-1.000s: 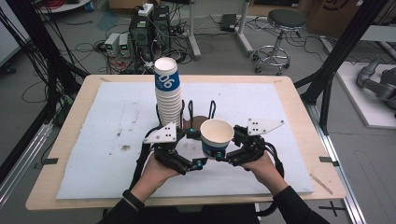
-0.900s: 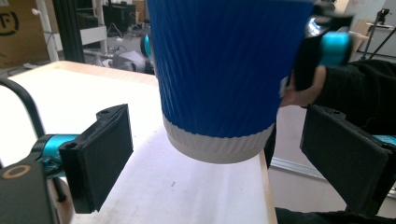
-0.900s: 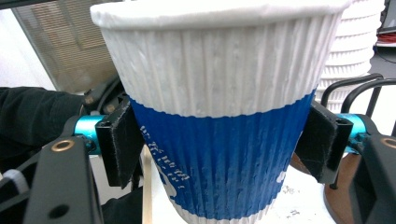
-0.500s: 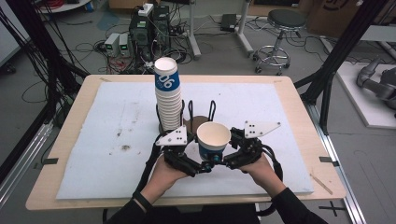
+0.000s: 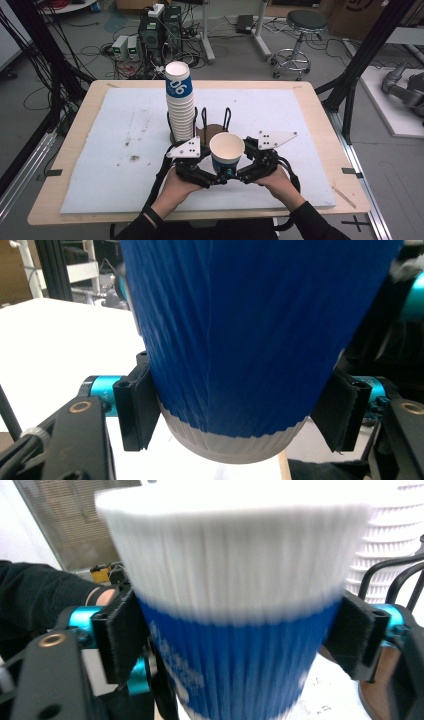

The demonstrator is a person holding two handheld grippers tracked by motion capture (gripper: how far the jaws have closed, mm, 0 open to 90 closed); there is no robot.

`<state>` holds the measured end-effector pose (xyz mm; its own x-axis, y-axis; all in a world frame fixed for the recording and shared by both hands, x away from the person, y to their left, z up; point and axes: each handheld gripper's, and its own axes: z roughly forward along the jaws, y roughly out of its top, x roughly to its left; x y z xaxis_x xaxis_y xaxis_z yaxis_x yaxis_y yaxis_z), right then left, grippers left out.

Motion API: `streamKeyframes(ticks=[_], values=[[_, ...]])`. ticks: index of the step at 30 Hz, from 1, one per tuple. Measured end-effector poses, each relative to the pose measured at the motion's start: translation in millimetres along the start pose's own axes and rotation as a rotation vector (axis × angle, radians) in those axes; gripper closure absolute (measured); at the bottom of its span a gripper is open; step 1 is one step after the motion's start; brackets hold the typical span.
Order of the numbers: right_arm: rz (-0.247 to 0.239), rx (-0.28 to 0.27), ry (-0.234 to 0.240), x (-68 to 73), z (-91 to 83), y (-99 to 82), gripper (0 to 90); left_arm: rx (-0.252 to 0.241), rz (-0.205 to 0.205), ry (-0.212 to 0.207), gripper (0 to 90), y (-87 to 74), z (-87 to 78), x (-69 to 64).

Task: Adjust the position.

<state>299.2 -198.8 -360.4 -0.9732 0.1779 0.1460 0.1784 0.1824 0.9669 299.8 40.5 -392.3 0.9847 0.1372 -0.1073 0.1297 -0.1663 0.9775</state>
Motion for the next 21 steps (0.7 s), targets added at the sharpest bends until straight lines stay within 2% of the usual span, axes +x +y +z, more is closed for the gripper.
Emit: streamKeyframes(ticks=[3, 8, 12, 15, 21], values=[[0.002, -0.014, -0.007, 1.8, -1.0, 3.4, 19.3, 0.009, 0.011, -0.005, 29.8, -0.4, 1.4, -0.6], [-0.005, -0.016, -0.002, 1.3, -2.3, 2.2, 23.1, 0.014, 0.003, -0.006, 29.7, -0.3, 3.2, -0.9], [-0.015, -0.017, 0.003, 1.7, -2.9, 1.8, 23.9, -0.018, -0.02, 0.01, 17.8, 2.2, 3.4, -2.4], [-0.014, -0.016, 0.002, 2.7, -2.0, 1.1, 24.1, -0.04, -0.034, 0.005, 17.1, 2.7, 3.2, -2.1], [-0.011, -0.018, -0.001, 2.5, -0.5, 0.0, 24.2, -0.053, -0.035, 0.009, 17.2, 3.4, 1.5, -2.2]])
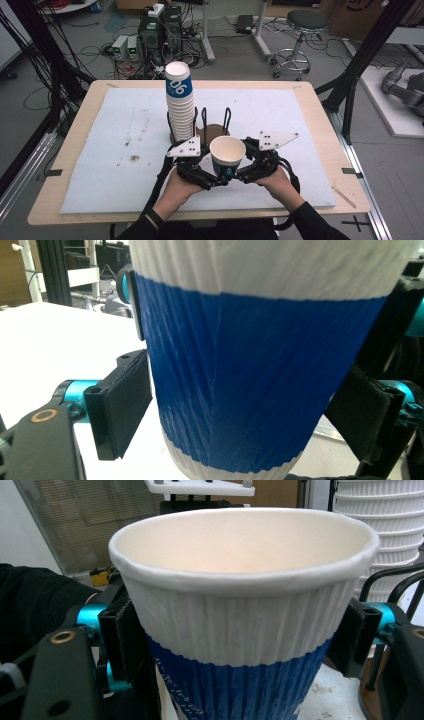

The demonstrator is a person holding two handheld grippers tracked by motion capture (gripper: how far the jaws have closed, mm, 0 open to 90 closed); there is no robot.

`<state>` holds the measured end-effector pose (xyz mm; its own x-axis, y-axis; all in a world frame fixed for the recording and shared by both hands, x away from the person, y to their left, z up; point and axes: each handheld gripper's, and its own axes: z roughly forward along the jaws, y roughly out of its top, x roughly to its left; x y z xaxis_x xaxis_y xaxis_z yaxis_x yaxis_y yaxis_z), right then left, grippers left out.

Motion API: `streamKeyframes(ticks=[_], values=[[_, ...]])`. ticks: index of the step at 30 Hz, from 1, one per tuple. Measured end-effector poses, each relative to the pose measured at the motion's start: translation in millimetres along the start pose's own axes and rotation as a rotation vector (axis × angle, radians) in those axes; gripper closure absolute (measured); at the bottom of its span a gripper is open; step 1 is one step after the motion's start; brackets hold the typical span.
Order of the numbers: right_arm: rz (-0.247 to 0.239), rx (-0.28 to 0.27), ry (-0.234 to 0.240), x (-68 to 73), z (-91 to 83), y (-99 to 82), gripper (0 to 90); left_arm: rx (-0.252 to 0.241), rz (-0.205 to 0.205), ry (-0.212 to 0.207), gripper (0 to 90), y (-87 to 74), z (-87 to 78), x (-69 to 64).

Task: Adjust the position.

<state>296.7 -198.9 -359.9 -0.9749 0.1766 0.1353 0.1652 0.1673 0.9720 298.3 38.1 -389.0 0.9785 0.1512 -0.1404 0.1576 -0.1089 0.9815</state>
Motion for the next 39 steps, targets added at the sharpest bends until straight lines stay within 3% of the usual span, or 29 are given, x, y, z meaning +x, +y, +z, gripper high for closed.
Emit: streamKeyframes(ticks=[7, 21, 28, 39], values=[[-0.003, 0.003, -0.004, 0.3, 1.7, -1.2, 24.2, -0.005, 0.009, -0.007, 26.7, 0.0, -1.1, -1.2], [0.0, 0.008, -0.003, 0.5, 1.1, -0.9, 20.8, 0.0, 0.018, -0.005, 27.3, -1.0, -0.9, -1.7], [0.02, -0.034, -0.002, -0.3, -3.5, 4.6, 18.6, 0.009, 0.019, 0.0, 27.4, -3.0, -1.3, -0.6], [-0.011, -0.031, -0.019, 0.2, -4.6, 5.1, 21.3, 0.013, 0.03, 0.015, 24.4, -2.0, -2.2, -0.7]])
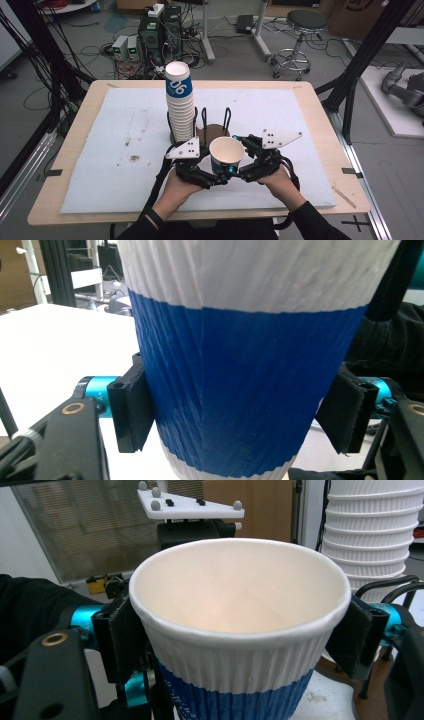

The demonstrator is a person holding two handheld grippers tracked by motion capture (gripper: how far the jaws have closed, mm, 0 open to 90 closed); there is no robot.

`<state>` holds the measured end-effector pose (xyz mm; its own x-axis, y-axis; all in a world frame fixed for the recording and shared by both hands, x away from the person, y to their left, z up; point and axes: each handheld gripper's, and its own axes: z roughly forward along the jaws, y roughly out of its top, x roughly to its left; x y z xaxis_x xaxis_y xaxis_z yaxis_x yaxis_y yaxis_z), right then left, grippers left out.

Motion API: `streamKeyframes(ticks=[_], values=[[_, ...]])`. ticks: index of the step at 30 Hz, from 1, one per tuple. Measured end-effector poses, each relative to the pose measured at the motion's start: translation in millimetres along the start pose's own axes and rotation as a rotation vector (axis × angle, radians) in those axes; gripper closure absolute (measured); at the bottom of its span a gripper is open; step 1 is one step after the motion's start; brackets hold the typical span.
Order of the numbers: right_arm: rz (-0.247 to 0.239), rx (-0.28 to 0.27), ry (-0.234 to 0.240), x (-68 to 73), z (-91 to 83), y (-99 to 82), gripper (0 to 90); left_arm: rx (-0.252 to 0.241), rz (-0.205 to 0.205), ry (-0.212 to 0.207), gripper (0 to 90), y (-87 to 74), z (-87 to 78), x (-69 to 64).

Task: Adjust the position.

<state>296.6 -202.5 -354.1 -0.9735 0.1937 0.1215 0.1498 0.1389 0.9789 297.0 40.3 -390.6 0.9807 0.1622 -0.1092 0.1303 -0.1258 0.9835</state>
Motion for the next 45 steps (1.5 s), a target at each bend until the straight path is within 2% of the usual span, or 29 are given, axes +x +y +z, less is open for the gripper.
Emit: streamKeyframes(ticks=[4, 9, 14, 19, 20, 21, 22, 27, 29, 33, 35, 39, 41, 42, 45], values=[[-0.001, -0.007, -0.023, -2.1, -3.5, 0.6, 21.4, 0.007, 0.001, 0.021, 17.7, 1.2, -2.2, 0.0], [0.003, -0.012, -0.036, -4.8, -7.3, 0.9, 21.5, 0.006, 0.005, 0.053, 16.5, 3.7, -11.3, 2.4], [-0.002, -0.01, -0.055, -7.5, -10.6, 0.7, 21.5, 0.007, 0.014, 0.079, 16.3, 7.8, -24.6, 4.2], [-0.009, 0.001, -0.064, -9.2, -11.8, -0.1, 21.5, 0.018, 0.03, 0.122, 15.6, 9.4, -42.3, 3.9], [-0.01, 0.003, -0.071, -9.7, -12.3, -0.5, 21.5, 0.025, 0.041, 0.143, 15.6, 9.0, -48.8, 3.5], [-0.01, 0.003, -0.071, -9.7, -12.3, -0.5, 21.5, 0.025, 0.041, 0.143, 15.6, 9.0, -48.8, 3.5], [-0.013, 0.008, -0.077, -10.3, -13.7, -1.1, 21.5, 0.022, 0.046, 0.164, 15.5, 7.4, -56.6, 3.1], [-0.014, 0.004, -0.096, -12.0, -17.7, -1.9, 21.5, 0.011, 0.037, 0.195, 15.6, 3.0, -73.1, 5.0], [-0.023, 0.006, -0.108, -14.1, -21.3, -3.1, 21.5, -0.004, 0.011, 0.216, 15.5, -1.6, -82.2, 7.2], [-0.025, 0.001, -0.118, -16.2, -23.9, -4.4, 21.5, -0.012, -0.008, 0.238, 15.5, -7.6, -88.3, 9.0], [-0.014, 0.005, -0.127, -18.6, -26.8, -5.2, 21.5, -0.005, 0.0, 0.251, 15.5, -10.3, -92.0, 9.7], [-0.007, -0.005, -0.137, -21.8, -27.8, -5.3, 21.5, 0.017, 0.044, 0.29, 15.6, -14.3, -99.8, 9.6], [-0.001, -0.001, -0.143, -22.5, -27.8, -5.6, 21.5, 0.01, 0.043, 0.301, 15.6, -15.3, -101.4, 9.3], [-0.008, -0.002, -0.143, -23.4, -27.8, -5.7, 21.5, 0.01, 0.04, 0.323, 15.6, -16.8, -105.4, 10.2], [-0.006, -0.002, -0.143, -22.5, -28.8, -5.6, 21.5, -0.003, 0.028, 0.337, 15.5, -18.2, -108.7, 11.5]])
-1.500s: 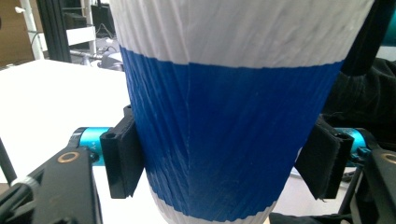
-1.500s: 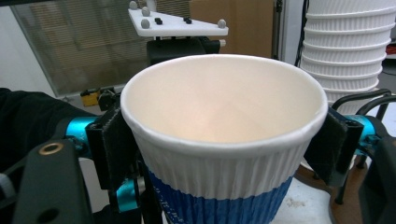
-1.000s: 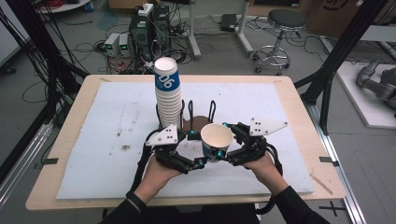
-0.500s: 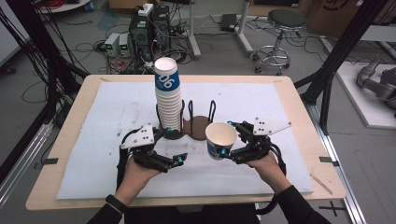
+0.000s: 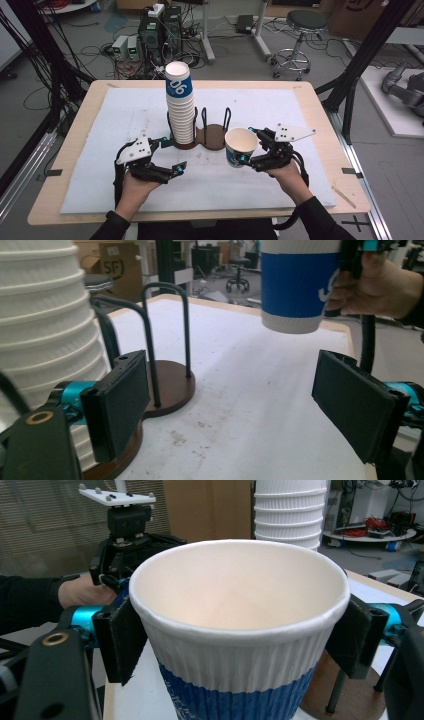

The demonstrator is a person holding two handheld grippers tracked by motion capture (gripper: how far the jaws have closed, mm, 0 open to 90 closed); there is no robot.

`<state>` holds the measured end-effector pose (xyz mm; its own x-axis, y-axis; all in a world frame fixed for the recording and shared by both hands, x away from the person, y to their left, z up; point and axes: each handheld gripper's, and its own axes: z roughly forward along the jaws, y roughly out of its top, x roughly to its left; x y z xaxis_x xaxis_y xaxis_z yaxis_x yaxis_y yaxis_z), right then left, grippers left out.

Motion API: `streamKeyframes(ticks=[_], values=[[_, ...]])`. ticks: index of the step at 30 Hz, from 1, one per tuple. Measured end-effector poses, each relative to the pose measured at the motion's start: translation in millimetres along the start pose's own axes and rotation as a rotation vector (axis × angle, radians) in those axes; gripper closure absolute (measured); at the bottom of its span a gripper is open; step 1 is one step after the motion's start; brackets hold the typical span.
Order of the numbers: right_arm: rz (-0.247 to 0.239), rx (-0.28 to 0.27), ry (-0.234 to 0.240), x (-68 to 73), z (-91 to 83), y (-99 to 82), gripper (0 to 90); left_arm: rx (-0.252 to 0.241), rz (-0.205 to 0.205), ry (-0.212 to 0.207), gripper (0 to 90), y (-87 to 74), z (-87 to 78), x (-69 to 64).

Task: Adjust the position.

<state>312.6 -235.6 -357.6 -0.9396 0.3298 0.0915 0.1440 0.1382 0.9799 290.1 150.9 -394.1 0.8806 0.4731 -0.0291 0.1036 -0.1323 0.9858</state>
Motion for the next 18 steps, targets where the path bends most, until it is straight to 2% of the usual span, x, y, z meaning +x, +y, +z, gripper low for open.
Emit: streamKeyframes(ticks=[3, 6, 18], values=[[0.005, 0.001, -0.002, 0.5, -0.5, 0.0, 21.5, -0.01, 0.003, 0.026, 15.5, -0.4, -3.4, 0.7], [0.0, -0.002, -0.004, 0.3, 0.2, 0.0, 21.5, -0.012, 0.003, 0.03, 15.5, 0.0, -3.7, 0.9], [-0.004, -0.003, 0.0, 0.6, 1.8, 0.2, 21.5, -0.001, 0.008, 0.02, 15.5, -1.2, -3.0, -3.9]])
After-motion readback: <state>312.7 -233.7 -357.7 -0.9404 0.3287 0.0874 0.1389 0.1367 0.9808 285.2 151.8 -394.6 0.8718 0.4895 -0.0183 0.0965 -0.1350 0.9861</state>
